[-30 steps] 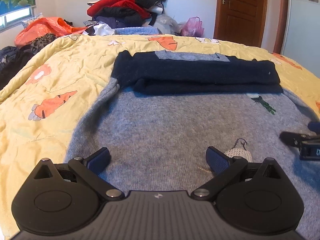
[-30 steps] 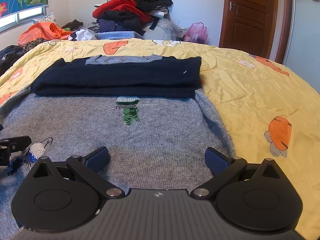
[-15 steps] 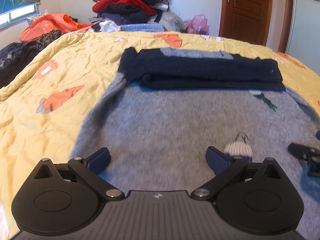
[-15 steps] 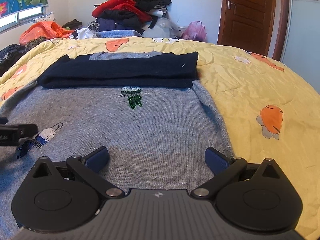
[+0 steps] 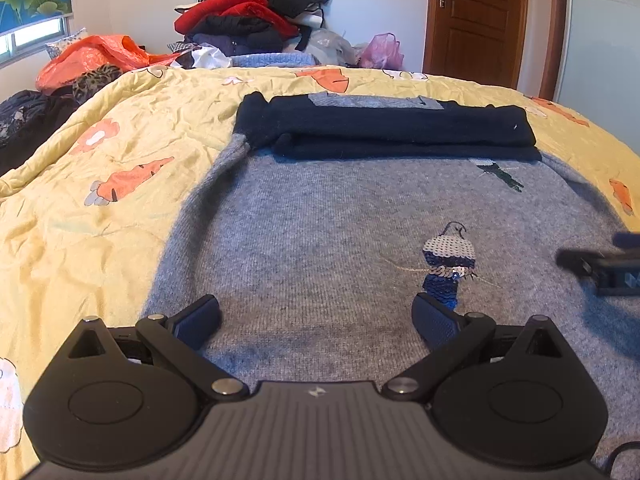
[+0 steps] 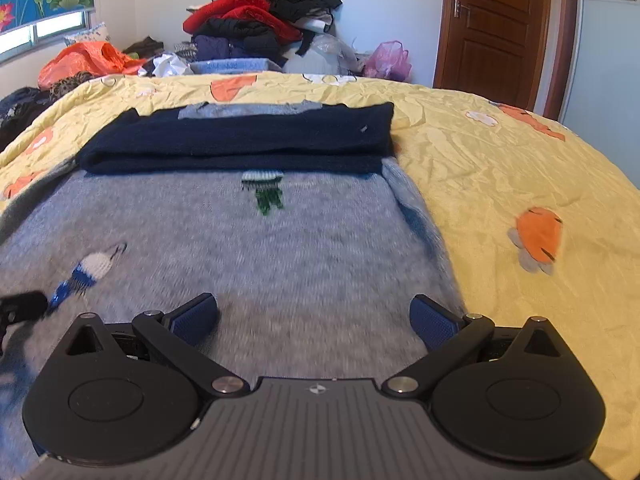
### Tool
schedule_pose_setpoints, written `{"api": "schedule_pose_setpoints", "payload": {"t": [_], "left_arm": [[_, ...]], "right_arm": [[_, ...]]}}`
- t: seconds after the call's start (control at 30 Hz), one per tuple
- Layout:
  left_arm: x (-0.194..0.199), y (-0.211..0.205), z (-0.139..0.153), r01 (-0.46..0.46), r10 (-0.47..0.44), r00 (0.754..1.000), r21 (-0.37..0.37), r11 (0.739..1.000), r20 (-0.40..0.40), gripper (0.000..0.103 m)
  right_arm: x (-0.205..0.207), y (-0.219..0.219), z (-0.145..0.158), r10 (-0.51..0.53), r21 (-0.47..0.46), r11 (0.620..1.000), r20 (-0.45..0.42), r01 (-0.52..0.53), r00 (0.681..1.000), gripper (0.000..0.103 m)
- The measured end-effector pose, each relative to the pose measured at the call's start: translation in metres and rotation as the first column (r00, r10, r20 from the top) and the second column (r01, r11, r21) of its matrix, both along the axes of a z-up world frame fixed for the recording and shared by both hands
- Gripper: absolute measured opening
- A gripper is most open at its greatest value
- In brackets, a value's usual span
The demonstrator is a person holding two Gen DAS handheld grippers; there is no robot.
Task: Fold small clothes
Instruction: 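Open the right tool and withdraw both tools above the sweater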
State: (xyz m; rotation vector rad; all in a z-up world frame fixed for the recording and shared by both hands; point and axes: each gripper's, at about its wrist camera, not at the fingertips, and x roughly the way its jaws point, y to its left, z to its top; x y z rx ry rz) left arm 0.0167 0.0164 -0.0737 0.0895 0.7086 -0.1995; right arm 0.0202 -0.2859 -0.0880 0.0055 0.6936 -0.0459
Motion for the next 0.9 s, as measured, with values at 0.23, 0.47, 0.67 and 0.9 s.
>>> {"api": "schedule_pose_setpoints", "payload": {"t": [0.23, 0.47, 0.67, 0.9], "left_arm": [[0.000, 0.000, 0.000, -0.001, 0.001, 1.000, -0.001, 1.000, 0.000, 0.103], [0.000, 0.001, 0.000, -0.001, 0.001, 1.000, -0.001, 1.000, 0.000, 0.103], [0.000, 0.000, 0.000, -0.001, 0.001, 1.000, -0.001, 1.000, 0.000, 0.103], [-0.001, 0.000, 0.000, 0.000, 0.000, 1.000, -0.001, 1.000, 0.000, 0.103]], "right_arm": [[-0.029, -0.004, -0.002, 0.021, 0.011, 1.000, 0.020, -0.021, 1.000, 0.103], [-0.026, -0.001, -0.003, 0.025, 0.005, 1.000, 0.019, -0.025, 1.000, 0.103], [-0.026, -0.001, -0.003, 0.025, 0.005, 1.000, 0.019, -0.025, 1.000, 0.103], [-0.027, -0.001, -0.002, 0.024, 0.004, 1.000, 0.019, -0.024, 1.000, 0.103]]}}
